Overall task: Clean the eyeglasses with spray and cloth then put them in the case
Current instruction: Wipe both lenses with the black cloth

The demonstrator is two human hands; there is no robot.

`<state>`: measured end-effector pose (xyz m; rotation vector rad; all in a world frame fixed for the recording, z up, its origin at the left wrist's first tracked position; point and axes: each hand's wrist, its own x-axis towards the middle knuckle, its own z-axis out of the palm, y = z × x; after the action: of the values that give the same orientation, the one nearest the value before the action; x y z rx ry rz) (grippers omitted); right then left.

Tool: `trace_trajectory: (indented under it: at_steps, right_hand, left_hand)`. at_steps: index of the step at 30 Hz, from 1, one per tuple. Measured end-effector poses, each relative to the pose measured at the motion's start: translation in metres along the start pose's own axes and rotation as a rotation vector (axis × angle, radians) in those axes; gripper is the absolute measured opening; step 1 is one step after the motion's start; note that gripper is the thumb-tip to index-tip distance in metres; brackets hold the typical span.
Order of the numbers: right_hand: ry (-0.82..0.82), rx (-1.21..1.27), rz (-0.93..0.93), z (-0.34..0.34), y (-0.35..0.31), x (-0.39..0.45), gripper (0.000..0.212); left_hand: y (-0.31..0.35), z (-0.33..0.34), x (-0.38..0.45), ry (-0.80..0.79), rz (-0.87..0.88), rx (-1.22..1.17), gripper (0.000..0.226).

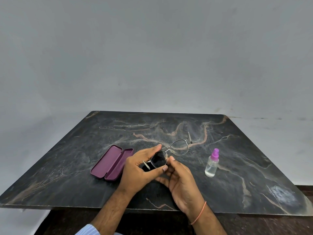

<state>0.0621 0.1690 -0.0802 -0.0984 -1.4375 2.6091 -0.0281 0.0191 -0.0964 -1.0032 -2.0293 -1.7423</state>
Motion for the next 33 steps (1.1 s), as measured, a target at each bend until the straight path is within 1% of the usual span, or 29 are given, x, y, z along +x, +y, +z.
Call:
trace_trajectory:
  at_steps: [3,5,7,11,14,18,22,25,28,33]
  right_hand:
    - [0.015,0.073,-0.010,-0.0024,0.0003,0.0000,0.047]
    - [0.011,0.115,0.004,-0.0031,0.0004,-0.0010,0.045]
    - [-0.028,0.111,0.015,-0.0033,0.0003,-0.0014,0.041]
    - [-0.038,0.055,0.029,-0.0031,0.0002,0.0000,0.057]
    - [-0.030,0.022,0.027,-0.0011,0.0002,-0.0007,0.042]
    - [0.010,0.100,0.008,-0.0034,0.0010,0.0004,0.051]
    - [0.017,0.123,0.003,-0.0027,0.0000,-0.0002,0.041]
    - [0.052,0.155,0.002,-0.0032,0.0003,0.0010,0.040]
    - [0.084,0.133,-0.009,-0.0008,0.0000,0.0009,0.017]
    - [0.115,0.114,-0.014,-0.0007,0.0023,0.0014,0.008]
  left_hand:
    - [0.0002,0.0000,0.0005,-0.008,-0.015,-0.014,0.068]
    - [0.0004,0.0006,0.0005,-0.019,-0.014,-0.009,0.066]
    - [-0.0001,0.0007,0.0004,-0.019,-0.021,-0.014,0.064]
    - [-0.0019,-0.0002,0.0007,-0.018,-0.032,-0.010,0.066]
    - [-0.0021,0.0007,0.0004,-0.005,-0.032,-0.005,0.068]
    - [-0.0018,0.0006,0.0004,-0.031,-0.006,0.019,0.068]
    - [-0.0032,0.0008,0.0002,-0.022,0.015,0.017,0.069]
    - [-0.0038,0.0005,0.0003,0.005,0.024,0.032,0.067]
    - [-0.0038,-0.0003,0.0003,0.027,0.048,0.070,0.063]
    - [-0.0026,-0.0020,0.0004,0.066,0.050,0.074,0.060]
